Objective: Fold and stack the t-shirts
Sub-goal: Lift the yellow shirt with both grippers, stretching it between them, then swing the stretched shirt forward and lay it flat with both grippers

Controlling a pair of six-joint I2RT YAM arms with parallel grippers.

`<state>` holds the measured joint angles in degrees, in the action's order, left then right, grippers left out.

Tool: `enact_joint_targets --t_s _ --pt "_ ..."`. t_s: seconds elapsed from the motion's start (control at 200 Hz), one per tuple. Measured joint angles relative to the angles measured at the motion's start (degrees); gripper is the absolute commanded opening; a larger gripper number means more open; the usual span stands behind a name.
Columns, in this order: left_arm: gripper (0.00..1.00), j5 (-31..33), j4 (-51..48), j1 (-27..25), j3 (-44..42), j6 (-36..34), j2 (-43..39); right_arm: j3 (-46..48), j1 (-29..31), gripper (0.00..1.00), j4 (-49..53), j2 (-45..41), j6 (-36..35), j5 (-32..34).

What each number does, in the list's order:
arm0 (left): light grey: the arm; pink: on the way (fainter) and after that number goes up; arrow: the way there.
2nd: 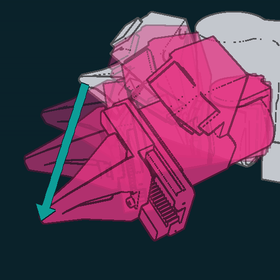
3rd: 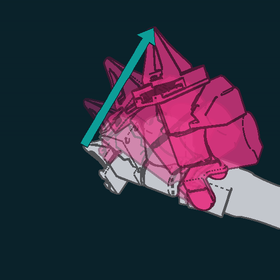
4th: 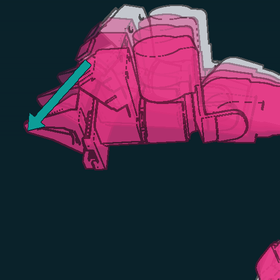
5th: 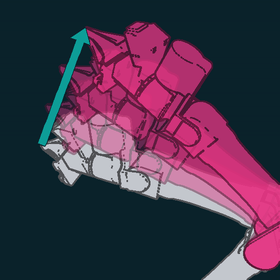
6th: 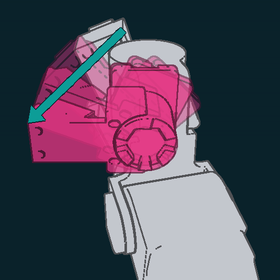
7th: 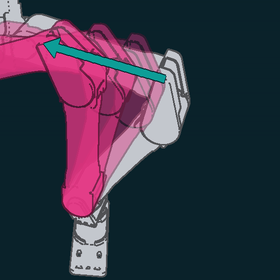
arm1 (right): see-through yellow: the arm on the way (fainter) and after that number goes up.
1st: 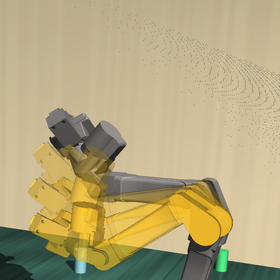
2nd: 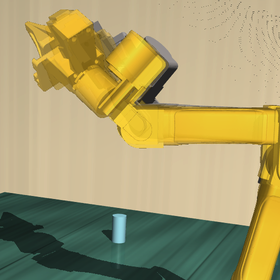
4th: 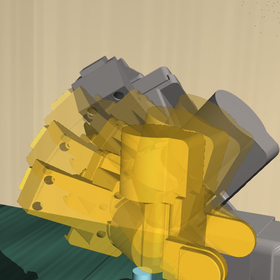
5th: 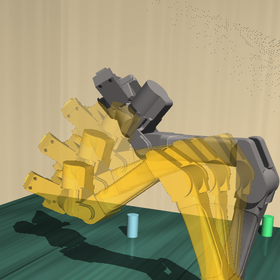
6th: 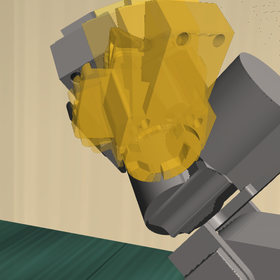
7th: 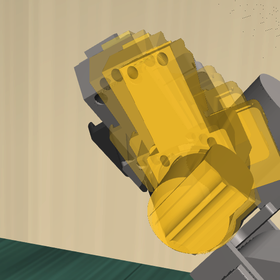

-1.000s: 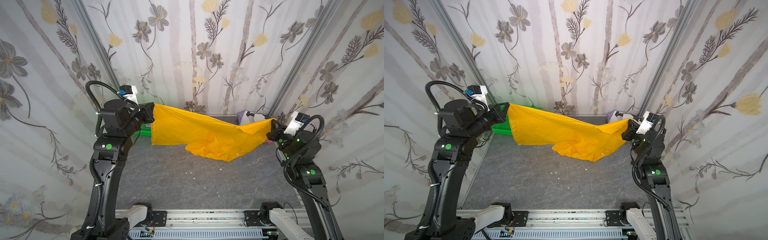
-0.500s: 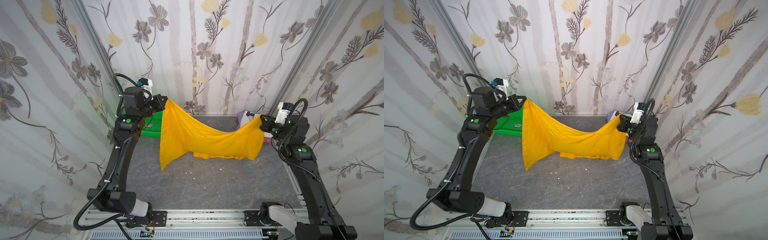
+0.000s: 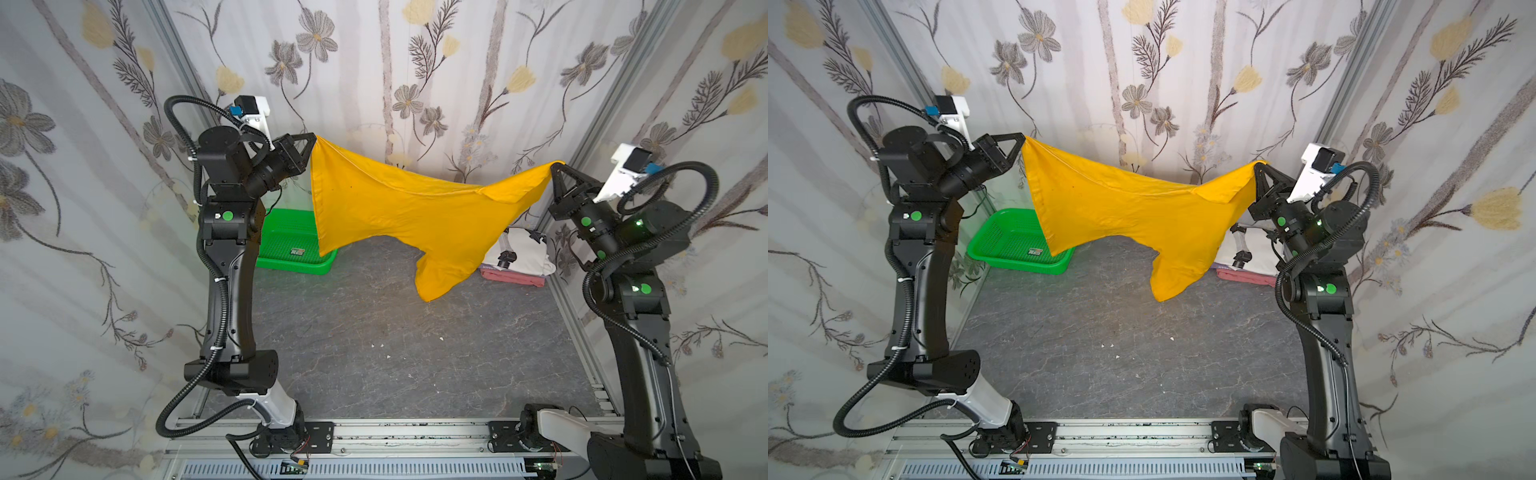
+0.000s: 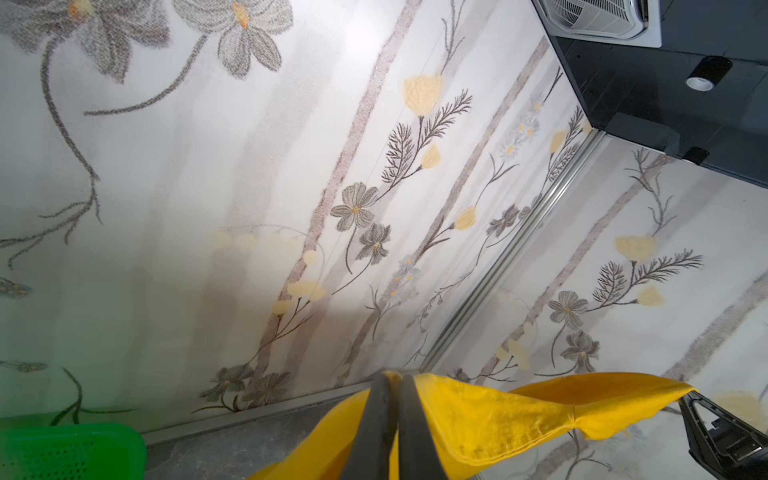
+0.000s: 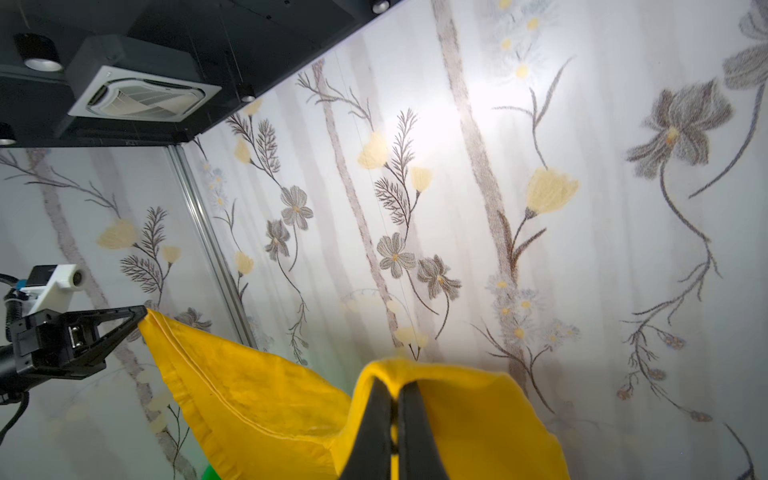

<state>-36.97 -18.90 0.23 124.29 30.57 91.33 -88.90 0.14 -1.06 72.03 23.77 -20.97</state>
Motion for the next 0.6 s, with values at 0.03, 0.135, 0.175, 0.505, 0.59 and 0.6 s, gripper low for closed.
enact_joint_targets --t_s 0.03,0.135,0.175,0.505,0.59,0.6 --pt "0.00 -0.3 0.4 0.4 -2.8 0.6 -2.6 0.3 0.0 0.00 0.5 -2.1 -0.1 0.0" --pt "0.00 -0.1 2.3 2.1 -8.8 1.8 -10.9 1.0 0.0 0.00 1.4 -9.5 -0.9 0.0" --pt "0.00 0.3 3.0 2.5 -10.0 2.1 -13.8 1.6 0.0 0.00 1.5 -12.5 -0.9 0.1" --pt "0.00 -0.7 5.3 2.9 -4.1 2.6 -20.6 0.4 0.1 0.00 3.2 -21.9 -0.4 3.6" --pt "0.00 -0.6 5.1 2.9 -3.9 2.3 -17.6 -0.8 0.0 0.00 4.8 -17.7 -0.4 5.3" --pt "0.00 -0.6 5.0 2.9 -3.9 2.2 -17.0 -0.9 0.0 0.00 5.0 -17.0 -0.4 5.4"
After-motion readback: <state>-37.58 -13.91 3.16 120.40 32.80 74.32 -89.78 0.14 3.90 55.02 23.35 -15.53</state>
